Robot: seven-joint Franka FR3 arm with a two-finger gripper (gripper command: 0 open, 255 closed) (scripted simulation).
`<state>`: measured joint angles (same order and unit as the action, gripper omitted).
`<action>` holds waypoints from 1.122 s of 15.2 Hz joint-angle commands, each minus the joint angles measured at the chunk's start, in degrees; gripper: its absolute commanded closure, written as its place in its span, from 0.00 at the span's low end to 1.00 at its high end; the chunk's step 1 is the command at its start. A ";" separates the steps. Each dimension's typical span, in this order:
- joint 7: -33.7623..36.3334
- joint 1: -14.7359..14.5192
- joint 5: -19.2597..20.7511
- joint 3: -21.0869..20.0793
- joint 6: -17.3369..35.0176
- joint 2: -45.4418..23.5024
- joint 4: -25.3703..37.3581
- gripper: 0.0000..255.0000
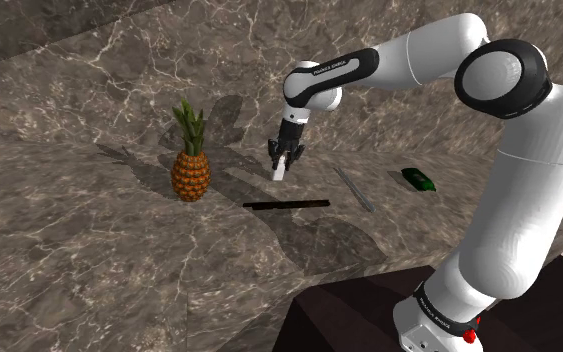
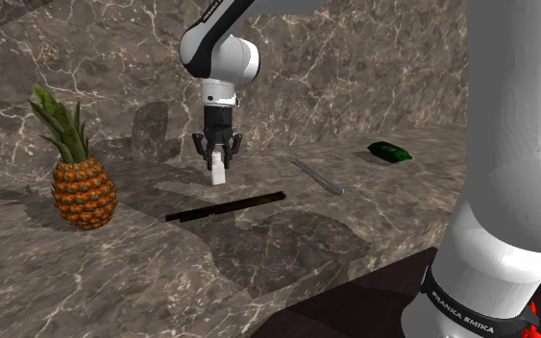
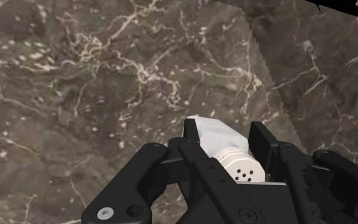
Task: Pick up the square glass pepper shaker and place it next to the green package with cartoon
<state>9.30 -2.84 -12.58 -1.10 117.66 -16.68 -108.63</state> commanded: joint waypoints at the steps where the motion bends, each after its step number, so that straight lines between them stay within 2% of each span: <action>1: 0.00 0.00 0.00 0.00 0.02 -0.03 -0.03 1.00; 6: 0.00 0.00 0.00 0.00 0.00 -0.04 0.01 1.00; 17: 1.45 0.10 0.63 0.15 -7.30 3.43 3.95 1.00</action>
<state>10.55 -2.72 -12.01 -0.95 111.19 -13.48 -105.27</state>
